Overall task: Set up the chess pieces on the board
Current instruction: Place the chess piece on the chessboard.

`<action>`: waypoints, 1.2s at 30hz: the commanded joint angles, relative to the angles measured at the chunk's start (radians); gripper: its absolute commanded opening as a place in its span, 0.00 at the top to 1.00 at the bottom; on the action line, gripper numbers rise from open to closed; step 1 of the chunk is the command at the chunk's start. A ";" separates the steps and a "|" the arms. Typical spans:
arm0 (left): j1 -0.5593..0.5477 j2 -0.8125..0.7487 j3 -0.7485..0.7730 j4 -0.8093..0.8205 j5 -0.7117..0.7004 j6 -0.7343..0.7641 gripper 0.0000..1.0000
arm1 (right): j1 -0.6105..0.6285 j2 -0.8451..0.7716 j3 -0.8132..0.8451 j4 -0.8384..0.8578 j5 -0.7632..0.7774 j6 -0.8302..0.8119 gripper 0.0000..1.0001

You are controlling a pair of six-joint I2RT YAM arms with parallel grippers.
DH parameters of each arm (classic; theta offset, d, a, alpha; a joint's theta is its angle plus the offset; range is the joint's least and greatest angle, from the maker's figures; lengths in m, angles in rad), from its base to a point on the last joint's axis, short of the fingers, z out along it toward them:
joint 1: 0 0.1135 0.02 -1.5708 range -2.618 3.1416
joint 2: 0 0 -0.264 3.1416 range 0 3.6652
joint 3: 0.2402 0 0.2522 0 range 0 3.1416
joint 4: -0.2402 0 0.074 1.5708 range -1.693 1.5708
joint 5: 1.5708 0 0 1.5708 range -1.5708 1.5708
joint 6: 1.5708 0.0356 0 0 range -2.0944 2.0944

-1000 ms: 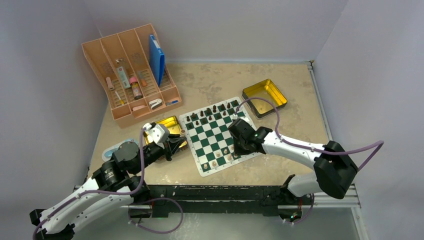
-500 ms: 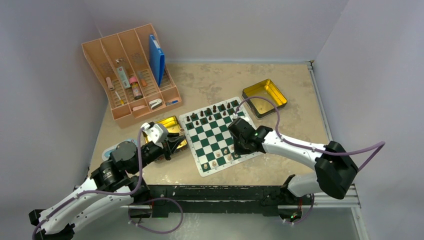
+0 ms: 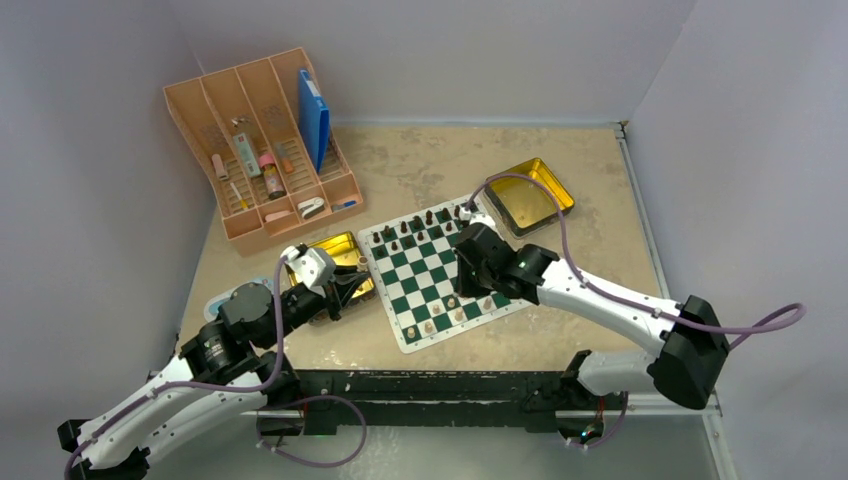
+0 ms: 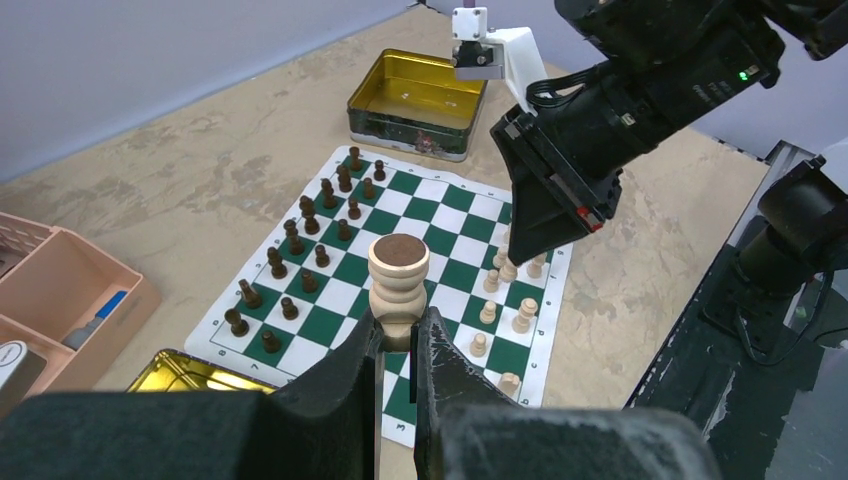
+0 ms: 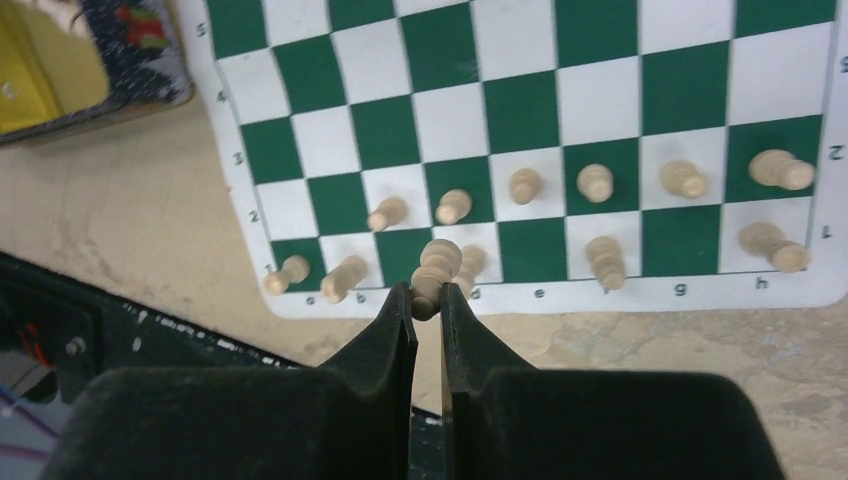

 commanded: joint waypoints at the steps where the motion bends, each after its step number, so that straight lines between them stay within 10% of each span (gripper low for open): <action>1: -0.002 -0.005 0.037 0.016 -0.010 0.027 1.00 | 0.085 -0.020 0.059 -0.028 0.000 0.052 1.00; 36: -0.002 -0.003 0.036 0.016 -0.002 0.024 1.00 | 0.177 0.153 -0.083 0.152 0.051 0.105 0.93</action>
